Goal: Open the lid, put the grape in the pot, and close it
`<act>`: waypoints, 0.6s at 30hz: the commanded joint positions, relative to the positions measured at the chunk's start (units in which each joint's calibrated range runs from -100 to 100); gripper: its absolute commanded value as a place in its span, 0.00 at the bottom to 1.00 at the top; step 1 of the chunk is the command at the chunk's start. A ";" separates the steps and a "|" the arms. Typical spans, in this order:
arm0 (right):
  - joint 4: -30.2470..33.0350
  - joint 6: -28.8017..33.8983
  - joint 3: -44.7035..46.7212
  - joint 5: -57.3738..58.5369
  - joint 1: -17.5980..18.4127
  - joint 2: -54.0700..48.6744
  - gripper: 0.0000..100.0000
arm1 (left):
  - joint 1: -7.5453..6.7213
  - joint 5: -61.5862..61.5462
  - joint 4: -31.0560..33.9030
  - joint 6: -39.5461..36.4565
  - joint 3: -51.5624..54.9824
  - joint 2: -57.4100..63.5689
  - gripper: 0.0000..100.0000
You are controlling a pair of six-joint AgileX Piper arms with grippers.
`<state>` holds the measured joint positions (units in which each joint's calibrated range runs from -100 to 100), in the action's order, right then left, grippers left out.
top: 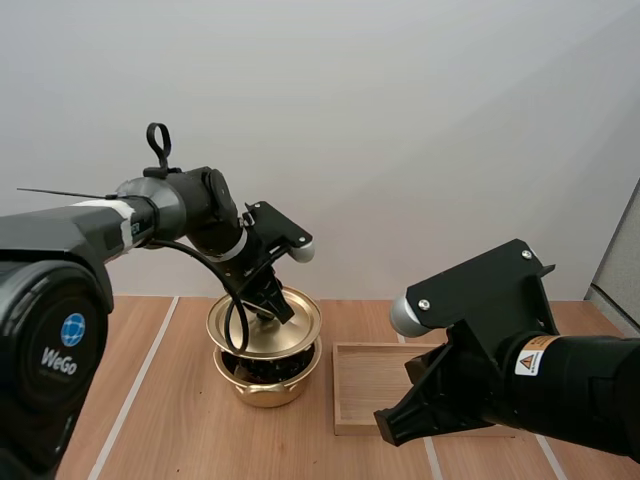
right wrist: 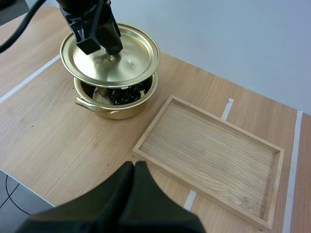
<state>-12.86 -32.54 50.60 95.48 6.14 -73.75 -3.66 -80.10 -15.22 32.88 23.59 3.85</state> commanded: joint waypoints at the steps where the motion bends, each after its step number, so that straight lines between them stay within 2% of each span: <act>1: -0.56 0.10 0.09 0.39 -0.19 -0.60 0.00 | -0.29 1.47 -2.46 1.21 0.26 -2.07 0.00; 7: -0.56 0.10 0.09 0.23 -0.19 -0.60 0.00 | -0.29 9.41 -2.62 3.88 4.63 -2.55 0.00; 18: -1.89 0.10 0.09 -0.95 -0.19 -0.60 0.00 | -0.29 11.72 -2.86 4.89 6.55 -2.55 0.00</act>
<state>-14.42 -32.54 50.60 95.48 6.14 -73.75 -3.66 -69.28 -16.73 37.59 29.79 1.31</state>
